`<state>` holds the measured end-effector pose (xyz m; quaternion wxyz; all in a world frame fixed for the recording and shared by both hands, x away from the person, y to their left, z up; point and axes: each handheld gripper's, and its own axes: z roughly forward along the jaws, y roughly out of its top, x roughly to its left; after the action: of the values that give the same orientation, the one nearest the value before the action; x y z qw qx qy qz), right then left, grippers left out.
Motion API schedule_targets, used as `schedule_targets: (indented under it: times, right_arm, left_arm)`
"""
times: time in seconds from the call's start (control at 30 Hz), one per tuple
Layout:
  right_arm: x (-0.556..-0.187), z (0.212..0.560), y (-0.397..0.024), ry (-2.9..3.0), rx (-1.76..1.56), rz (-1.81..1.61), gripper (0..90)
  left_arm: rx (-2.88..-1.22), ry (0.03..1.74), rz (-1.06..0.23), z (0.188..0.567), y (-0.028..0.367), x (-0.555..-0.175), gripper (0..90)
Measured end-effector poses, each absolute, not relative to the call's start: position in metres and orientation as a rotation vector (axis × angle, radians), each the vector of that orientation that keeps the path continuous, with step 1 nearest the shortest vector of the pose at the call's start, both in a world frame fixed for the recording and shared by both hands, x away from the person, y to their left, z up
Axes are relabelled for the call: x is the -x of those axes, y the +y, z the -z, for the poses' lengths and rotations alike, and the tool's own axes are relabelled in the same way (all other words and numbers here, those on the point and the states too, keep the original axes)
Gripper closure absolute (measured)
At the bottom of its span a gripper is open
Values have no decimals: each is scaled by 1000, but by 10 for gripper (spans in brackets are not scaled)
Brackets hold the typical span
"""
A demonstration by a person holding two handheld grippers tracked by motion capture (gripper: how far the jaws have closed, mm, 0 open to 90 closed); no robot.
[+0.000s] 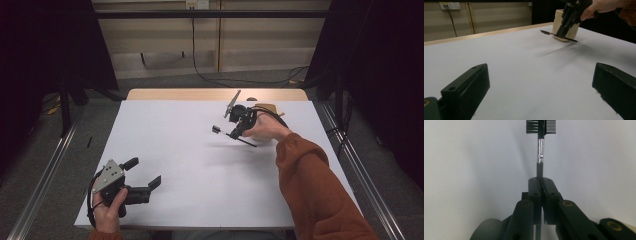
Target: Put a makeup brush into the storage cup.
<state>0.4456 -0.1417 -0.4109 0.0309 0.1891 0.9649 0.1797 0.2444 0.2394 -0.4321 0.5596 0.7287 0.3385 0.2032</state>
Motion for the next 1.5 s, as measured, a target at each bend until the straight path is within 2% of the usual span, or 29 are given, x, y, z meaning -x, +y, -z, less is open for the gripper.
schedule_targets:
  times: [0.73, 1.5]
  right_arm:
    - [-426, 404, -151, 2797, -721, -869, 863]
    - [-413, 410, -187, 2574, -883, -1221, 863]
  left_arm:
    - [-1723, 789, -479, 432, 237, -243, 13]
    - [-1727, 789, -482, 432, 237, -243, 13]
